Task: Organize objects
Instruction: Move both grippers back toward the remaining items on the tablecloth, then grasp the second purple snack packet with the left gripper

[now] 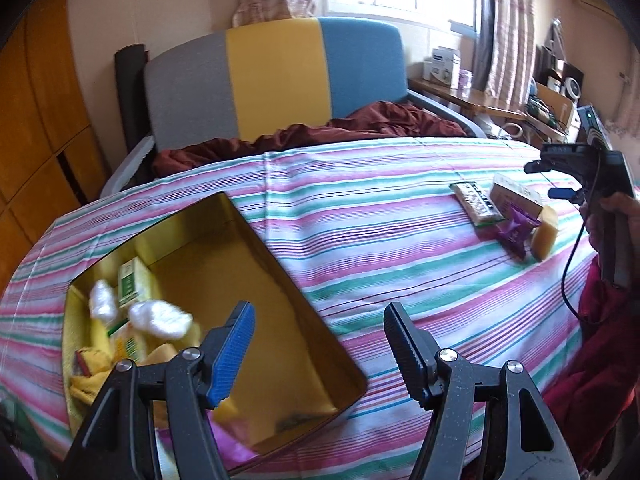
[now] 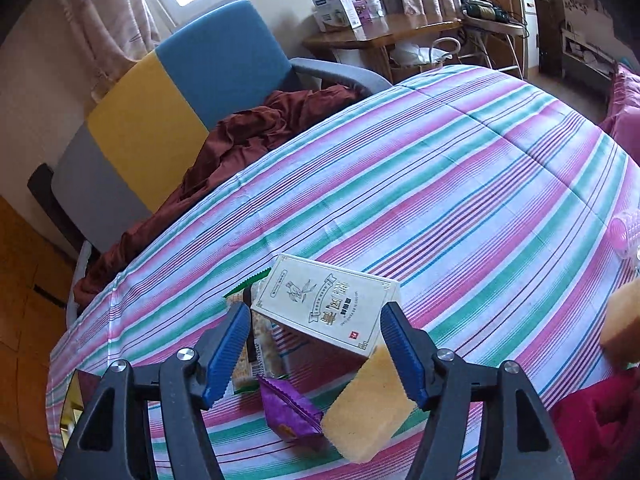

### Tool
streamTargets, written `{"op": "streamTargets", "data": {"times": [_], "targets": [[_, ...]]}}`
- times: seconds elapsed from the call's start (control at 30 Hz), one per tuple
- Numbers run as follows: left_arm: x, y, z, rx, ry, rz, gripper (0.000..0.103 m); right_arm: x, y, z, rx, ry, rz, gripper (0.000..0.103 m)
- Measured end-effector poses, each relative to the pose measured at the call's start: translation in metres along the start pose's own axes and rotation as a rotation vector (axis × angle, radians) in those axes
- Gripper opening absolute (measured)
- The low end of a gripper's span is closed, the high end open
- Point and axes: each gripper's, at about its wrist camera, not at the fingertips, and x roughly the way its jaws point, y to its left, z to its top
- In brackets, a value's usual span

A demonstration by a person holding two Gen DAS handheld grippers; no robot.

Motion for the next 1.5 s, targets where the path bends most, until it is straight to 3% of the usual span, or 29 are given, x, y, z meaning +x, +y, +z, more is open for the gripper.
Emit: {"op": "streamTargets", "data": {"times": [0.43,0.7,0.87,1.03,1.23,1.27,1.33,1.5], "targets": [[0.051,-0.081,0.028,0.081,0.077,-0.162,0.068,-0.011,-0.022,0.006,0.120,-0.056,0.020,0.070],[0.083,-0.135,0.059,0.101,0.110,-0.312,0.065,-0.017,-0.046,0.008,0.243,-0.077,0.063,0.071],[0.094,-0.177,0.074,0.250,0.043,-0.361,0.062,-0.014,-0.049,0.008,0.266,-0.054,0.101,0.071],[0.113,-0.213,0.077,0.389,0.028,-0.399,0.060,-0.013,-0.049,0.006,0.275,-0.042,0.126,0.072],[0.143,-0.241,0.078,0.459,0.042,-0.421,0.060,-0.011,-0.053,0.006,0.301,-0.033,0.139,0.072],[0.149,-0.245,0.078,0.463,0.046,-0.423,0.058,-0.010,-0.053,0.006,0.305,-0.032,0.141,0.072],[0.159,-0.250,0.076,0.463,0.082,-0.437,0.035,-0.008,-0.053,0.007,0.304,-0.029,0.136,0.073],[0.150,-0.236,0.065,0.399,0.073,-0.442,0.033,-0.005,-0.053,0.008,0.304,-0.017,0.127,0.073]]}}
